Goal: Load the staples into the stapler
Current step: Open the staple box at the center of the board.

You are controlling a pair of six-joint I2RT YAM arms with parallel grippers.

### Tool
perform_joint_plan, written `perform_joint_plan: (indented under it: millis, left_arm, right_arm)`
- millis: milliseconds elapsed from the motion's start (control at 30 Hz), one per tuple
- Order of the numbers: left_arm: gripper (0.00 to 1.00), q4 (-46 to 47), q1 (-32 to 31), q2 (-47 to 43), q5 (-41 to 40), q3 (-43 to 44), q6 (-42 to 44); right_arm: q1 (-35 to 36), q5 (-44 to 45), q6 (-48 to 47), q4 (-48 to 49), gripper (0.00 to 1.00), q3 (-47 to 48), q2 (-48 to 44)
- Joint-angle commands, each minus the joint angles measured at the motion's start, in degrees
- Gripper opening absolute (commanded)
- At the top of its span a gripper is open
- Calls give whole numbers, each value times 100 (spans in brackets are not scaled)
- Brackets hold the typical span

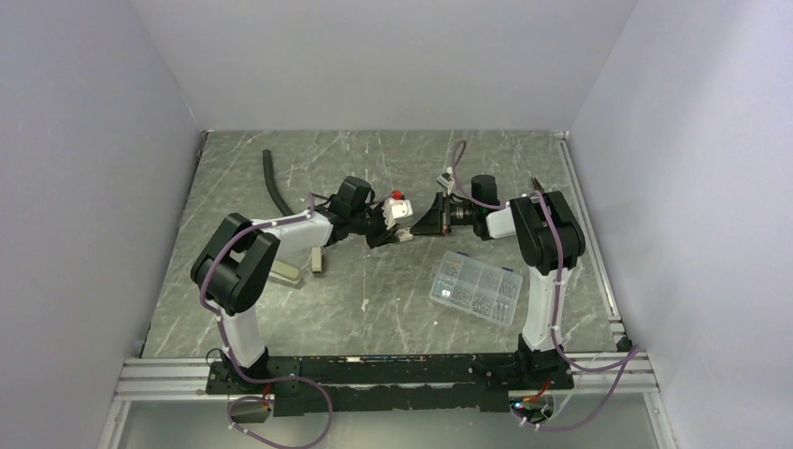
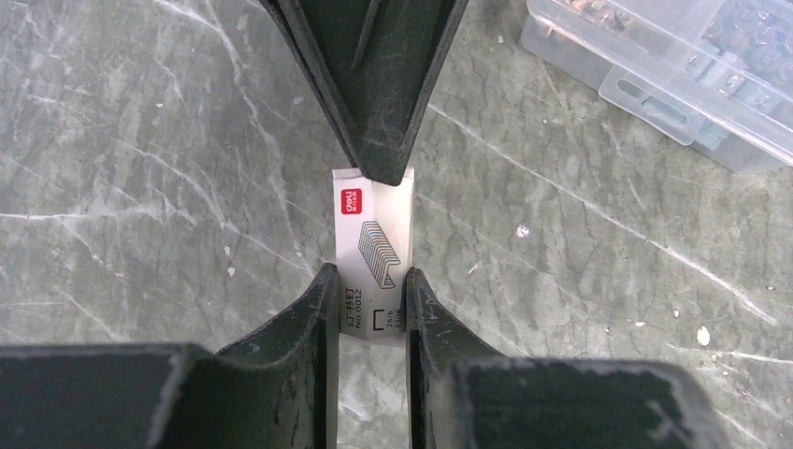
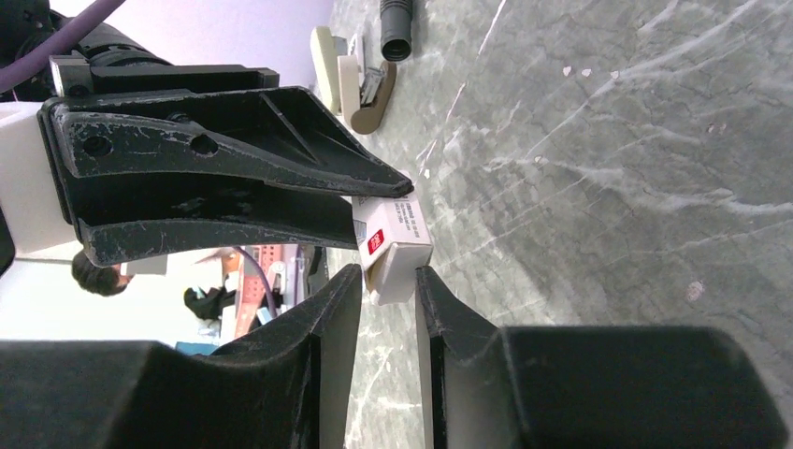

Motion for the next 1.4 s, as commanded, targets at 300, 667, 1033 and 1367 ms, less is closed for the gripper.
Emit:
perform_joint_plan:
  millis: [300, 667, 1033, 1367]
  left_arm:
    - [5, 199, -23, -372, 220, -56, 25]
    - [5, 241, -19, -399, 309, -109, 10]
    - [5, 290, -23, -355, 303, -72, -58]
    - [4, 385, -15, -421, 474, -178, -33]
  right_arm:
    - [-68, -254, 12, 566, 30, -86, 98]
    - [-73, -262, 124, 712, 28, -86, 162]
    - [-58, -206, -25, 476, 23, -22, 196]
    - [-60, -13, -943, -676, 9, 174, 81]
